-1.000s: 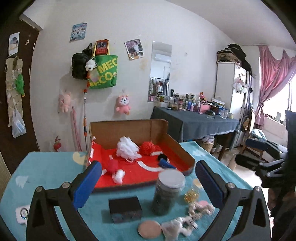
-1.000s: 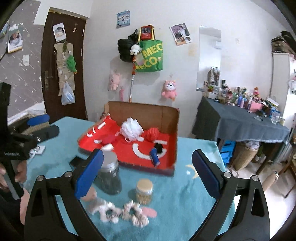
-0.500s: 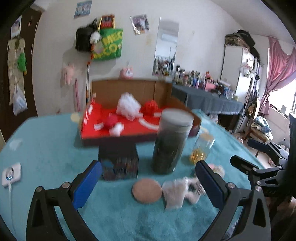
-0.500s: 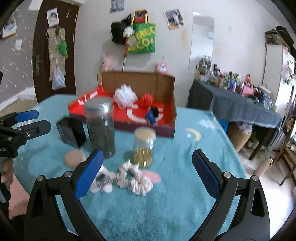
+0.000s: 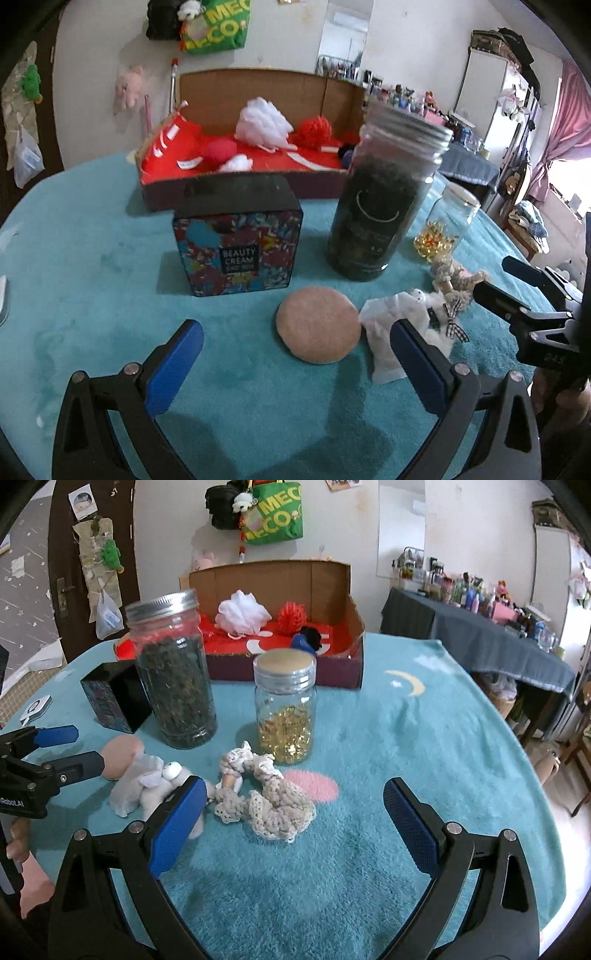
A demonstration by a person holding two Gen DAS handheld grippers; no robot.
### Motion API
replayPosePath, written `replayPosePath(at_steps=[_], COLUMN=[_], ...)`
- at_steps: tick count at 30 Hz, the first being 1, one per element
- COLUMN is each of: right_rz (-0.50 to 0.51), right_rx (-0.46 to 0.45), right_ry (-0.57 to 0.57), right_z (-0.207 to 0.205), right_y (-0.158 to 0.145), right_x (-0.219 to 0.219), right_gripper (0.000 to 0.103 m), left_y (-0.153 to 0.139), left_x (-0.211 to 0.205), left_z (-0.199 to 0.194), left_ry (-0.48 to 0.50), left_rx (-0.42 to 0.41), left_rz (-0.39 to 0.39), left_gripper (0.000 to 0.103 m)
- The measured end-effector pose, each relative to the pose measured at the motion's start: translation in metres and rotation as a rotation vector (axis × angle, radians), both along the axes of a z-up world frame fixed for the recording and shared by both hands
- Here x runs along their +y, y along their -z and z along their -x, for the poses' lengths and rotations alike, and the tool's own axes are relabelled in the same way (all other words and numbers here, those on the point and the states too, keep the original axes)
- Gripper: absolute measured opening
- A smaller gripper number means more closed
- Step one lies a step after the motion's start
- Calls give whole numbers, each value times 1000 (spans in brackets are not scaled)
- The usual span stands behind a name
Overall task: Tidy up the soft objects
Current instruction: 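Grasp the beige round sponge with the left tool while the right tool grasps the rope toy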
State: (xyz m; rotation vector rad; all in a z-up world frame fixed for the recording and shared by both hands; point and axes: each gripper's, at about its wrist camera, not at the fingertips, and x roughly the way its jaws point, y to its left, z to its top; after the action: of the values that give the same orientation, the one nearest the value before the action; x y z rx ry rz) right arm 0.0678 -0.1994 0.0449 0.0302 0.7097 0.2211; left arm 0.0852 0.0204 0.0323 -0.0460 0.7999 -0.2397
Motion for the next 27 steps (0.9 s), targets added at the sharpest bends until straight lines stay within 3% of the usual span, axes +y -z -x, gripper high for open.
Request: replayPosePath(at_steps=[3,4,5,6,8,9,17,27], right_rz=[-26,-36,-51,-66,-117,-155,-191,-214], right_rx=[24,32,43,57,102,104,74,68], right_ry=[-33,-47,-69,-85,-128,-149,-168,-150], right_z=[-7,-9,-10,-12,-14,-13,-4,-4], right_y=[6,7,8,10,17,18,15,8], right_x=[-1,-2,-2,-2,-2,-4,-5,-17], right_gripper=[96,91,76,57,35,28,24,24], left_y=[5,8,12,12,11,11,7,-4], left_x=[-5,-7,-8,-11,-13,-14,-14,-14], left_z=[-8,-10,-11,-10,-7,-5,1,6], left_ry=[16,35,46,49,79,97,99,121], left_rx=[25,45,59,49,34,31,16,3], left_rz=[-35,-40,-41,-61,-65,-62,-58,-48], left_gripper=[97,86,79,78,62,50,31,25])
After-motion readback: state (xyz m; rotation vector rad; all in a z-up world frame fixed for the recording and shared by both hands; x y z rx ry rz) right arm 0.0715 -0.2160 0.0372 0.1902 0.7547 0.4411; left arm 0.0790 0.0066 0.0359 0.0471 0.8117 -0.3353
